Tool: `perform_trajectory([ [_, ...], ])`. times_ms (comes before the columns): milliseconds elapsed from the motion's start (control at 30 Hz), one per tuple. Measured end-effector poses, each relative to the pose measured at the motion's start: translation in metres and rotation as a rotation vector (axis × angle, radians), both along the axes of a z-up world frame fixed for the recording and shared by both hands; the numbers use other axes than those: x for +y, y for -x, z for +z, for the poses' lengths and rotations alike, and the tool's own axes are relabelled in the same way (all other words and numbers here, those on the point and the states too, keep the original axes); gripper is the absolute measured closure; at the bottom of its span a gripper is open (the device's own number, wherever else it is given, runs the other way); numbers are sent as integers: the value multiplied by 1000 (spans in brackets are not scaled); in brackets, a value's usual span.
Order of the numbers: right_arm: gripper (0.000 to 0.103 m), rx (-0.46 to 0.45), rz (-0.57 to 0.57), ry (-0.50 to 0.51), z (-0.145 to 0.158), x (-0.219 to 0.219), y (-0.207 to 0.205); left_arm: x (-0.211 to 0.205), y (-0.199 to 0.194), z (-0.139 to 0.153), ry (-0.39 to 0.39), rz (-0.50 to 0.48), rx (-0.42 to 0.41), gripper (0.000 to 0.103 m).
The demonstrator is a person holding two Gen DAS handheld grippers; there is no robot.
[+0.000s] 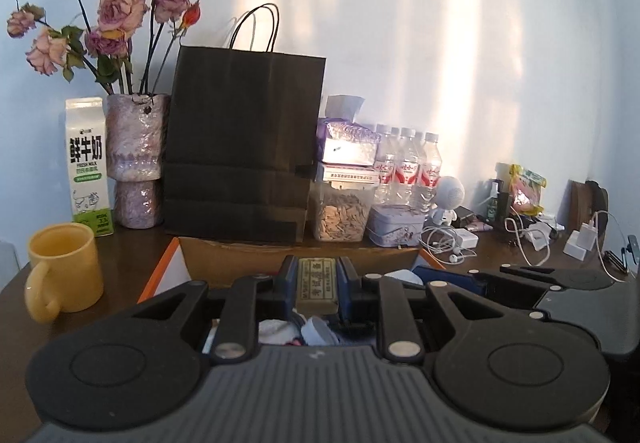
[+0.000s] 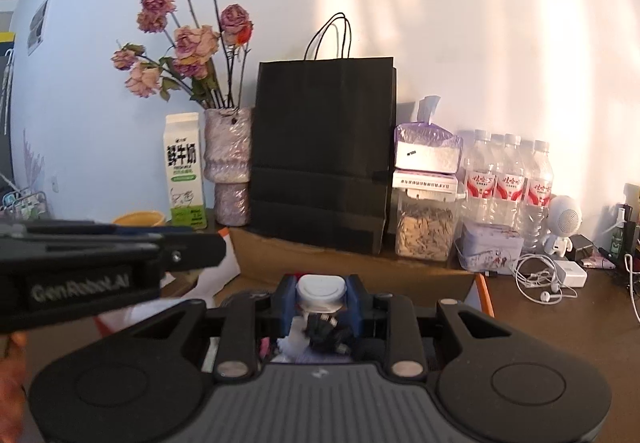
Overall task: Organize objects
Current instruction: 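Carry the tan packet and white cap with both grippers over the box, then open both grippers to drop the packet and cap into the box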
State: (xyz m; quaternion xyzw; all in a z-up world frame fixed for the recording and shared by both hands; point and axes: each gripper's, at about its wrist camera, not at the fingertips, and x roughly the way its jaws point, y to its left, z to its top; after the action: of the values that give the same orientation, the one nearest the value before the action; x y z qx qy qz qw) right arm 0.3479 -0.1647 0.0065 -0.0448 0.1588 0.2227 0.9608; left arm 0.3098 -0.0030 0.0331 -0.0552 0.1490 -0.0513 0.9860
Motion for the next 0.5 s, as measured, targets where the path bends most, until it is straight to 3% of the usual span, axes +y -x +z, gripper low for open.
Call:
perform_trajectory([
  [233,77,32,1,-4,-14,-6,-25,14,-29,-13,24,20,36,82],
  [500,77,44,-13,2,-20,-8,-26,17,-33,-20,17,24,51,82],
])
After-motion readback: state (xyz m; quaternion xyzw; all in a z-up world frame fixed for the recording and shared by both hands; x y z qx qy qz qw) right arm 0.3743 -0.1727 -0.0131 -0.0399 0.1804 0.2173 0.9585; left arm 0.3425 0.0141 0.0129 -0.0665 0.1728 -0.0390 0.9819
